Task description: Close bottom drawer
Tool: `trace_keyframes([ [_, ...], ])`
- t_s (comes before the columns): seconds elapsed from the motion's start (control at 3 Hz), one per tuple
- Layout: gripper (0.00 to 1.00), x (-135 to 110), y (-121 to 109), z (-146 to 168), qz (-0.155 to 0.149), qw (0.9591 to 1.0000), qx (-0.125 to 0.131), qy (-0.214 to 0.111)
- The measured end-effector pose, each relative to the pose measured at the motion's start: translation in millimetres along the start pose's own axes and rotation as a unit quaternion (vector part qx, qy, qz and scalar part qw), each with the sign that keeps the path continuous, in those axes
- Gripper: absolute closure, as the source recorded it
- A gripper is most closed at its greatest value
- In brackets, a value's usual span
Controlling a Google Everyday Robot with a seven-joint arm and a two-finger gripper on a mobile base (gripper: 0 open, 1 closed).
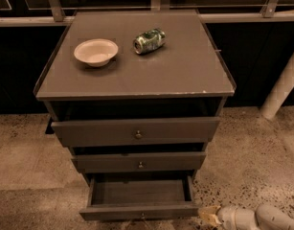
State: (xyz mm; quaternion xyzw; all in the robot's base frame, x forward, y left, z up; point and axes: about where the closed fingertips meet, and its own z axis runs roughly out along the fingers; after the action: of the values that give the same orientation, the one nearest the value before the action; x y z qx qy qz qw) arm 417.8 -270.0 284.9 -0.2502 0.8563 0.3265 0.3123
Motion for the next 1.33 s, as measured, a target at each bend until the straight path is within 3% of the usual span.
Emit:
trace_keyframes([
  [0.33,1.0,0.5,-0.3,3.1,0.0,1.0,-0.002,0.0],
  [0.67,1.0,13.7,-6.3,12.1,0.024,0.9997,-0.007,-0.001],
  [1.0,1.0,44.7,-17.1,40.7,0.063,0.9972,-0.041,-0.005],
  [1.33,1.0,74.3,-25.5,81.3,0.097,0.9911,-0.091,-0.009],
])
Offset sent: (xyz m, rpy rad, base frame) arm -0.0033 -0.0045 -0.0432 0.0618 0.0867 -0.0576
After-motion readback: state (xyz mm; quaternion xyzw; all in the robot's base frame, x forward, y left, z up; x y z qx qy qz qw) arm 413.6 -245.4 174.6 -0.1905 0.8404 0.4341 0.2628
